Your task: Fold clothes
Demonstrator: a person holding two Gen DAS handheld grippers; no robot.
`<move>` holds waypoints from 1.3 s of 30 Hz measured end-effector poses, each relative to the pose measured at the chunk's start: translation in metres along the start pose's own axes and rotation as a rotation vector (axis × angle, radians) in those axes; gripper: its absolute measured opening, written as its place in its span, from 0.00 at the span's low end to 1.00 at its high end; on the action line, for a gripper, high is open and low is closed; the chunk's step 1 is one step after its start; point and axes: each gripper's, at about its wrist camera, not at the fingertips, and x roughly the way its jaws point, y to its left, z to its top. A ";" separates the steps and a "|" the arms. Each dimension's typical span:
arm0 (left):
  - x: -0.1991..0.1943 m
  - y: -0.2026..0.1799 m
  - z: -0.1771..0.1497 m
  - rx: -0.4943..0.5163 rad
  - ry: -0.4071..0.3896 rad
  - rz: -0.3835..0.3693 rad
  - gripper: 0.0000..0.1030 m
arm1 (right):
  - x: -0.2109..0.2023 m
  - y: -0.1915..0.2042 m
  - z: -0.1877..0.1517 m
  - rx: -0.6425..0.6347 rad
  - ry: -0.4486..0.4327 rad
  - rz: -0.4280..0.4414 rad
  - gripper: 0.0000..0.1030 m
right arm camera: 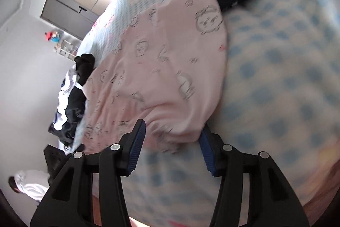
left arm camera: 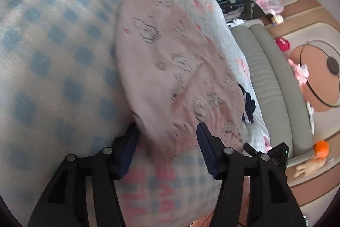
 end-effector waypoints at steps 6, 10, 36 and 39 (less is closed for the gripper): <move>0.020 -0.013 -0.005 0.056 -0.016 0.045 0.47 | 0.011 0.010 0.002 -0.086 -0.019 -0.052 0.40; 0.028 -0.017 0.008 0.017 0.000 0.099 0.11 | -0.002 0.027 0.008 -0.111 0.008 -0.106 0.18; -0.061 -0.037 -0.032 0.093 0.070 0.139 0.41 | -0.132 0.039 -0.057 -0.181 0.071 -0.117 0.35; -0.047 -0.034 -0.022 0.070 0.124 0.189 0.41 | -0.134 0.047 -0.041 -0.211 0.038 -0.141 0.36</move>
